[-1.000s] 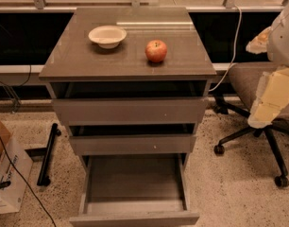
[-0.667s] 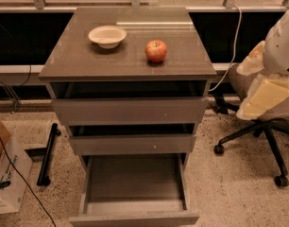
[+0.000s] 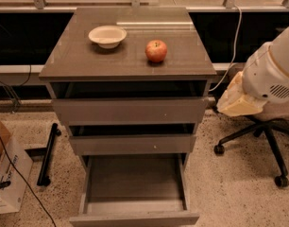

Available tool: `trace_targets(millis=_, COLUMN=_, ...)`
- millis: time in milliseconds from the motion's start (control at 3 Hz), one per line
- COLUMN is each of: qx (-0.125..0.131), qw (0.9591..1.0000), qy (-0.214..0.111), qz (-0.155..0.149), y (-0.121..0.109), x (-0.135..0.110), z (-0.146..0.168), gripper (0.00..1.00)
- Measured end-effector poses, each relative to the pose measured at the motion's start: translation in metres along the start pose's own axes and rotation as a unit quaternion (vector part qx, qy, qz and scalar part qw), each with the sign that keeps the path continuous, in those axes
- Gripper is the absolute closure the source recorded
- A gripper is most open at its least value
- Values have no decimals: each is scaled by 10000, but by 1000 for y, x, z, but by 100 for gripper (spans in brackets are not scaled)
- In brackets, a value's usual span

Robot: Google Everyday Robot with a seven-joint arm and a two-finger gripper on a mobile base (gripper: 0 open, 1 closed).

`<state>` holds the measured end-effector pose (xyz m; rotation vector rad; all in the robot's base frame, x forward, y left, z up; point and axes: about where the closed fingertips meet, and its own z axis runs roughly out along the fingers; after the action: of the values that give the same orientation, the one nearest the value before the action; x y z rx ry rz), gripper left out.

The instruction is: Close bottom drawer

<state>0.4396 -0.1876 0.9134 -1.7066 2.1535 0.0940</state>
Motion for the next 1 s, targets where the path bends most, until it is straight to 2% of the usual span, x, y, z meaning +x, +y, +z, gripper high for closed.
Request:
trace_targets(millis=333, qx=33, qw=10000, qy=-28, qz=-17, y=0, x=-1, z=2, gripper=100)
trace_targets(millis=667, qx=35, qw=10000, qy=-28, qz=-18, y=0, x=-1, z=2, gripper=100)
trace_targets(millis=1000, qx=7, qw=10000, qy=12, qz=31, y=2, x=2, z=27, gripper=100)
